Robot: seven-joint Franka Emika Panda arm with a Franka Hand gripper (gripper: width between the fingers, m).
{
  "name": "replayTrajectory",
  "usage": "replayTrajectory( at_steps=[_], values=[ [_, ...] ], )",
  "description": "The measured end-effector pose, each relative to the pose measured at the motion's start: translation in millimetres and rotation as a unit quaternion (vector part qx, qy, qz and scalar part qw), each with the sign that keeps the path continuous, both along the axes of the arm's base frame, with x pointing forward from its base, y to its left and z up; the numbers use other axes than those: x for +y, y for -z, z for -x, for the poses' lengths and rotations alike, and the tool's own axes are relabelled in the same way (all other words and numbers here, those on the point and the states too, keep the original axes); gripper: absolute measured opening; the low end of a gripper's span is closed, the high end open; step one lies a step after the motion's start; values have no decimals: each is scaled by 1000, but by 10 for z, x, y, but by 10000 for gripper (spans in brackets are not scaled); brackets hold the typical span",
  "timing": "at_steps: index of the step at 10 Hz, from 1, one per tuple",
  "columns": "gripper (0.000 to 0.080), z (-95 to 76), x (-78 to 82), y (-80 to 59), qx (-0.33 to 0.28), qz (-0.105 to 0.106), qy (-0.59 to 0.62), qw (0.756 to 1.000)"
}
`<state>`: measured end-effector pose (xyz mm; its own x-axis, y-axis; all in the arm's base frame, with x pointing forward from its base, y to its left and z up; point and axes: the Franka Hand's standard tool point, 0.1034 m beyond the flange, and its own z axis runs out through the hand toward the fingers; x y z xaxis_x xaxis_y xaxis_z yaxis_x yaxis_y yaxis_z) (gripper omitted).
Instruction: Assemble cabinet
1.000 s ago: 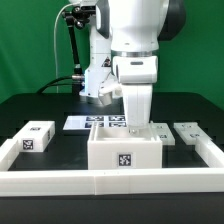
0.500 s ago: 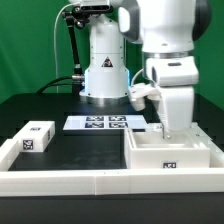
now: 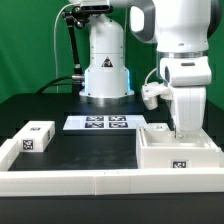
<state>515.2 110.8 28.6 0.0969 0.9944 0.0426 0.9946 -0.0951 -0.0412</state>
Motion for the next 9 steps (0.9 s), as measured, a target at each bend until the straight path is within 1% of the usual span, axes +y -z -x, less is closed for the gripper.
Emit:
replayTrajectory(
  at_steps=[2,3,4,5,6,7,8,9],
  values=[
    [47,2,-4,5,1,0,0,1000],
    [269,2,-6,5,1,0,1,1000],
    [451,2,-7,5,1,0,1,1000],
    [586,2,-7,6,1,0,1,1000],
    [586,2,-8,6,1,0,1,1000],
    [747,2,-8,6,1,0,1,1000],
    [789,2,-9,6,1,0,1,1000],
    [796,2,-9,6,1,0,1,1000]
  ],
)
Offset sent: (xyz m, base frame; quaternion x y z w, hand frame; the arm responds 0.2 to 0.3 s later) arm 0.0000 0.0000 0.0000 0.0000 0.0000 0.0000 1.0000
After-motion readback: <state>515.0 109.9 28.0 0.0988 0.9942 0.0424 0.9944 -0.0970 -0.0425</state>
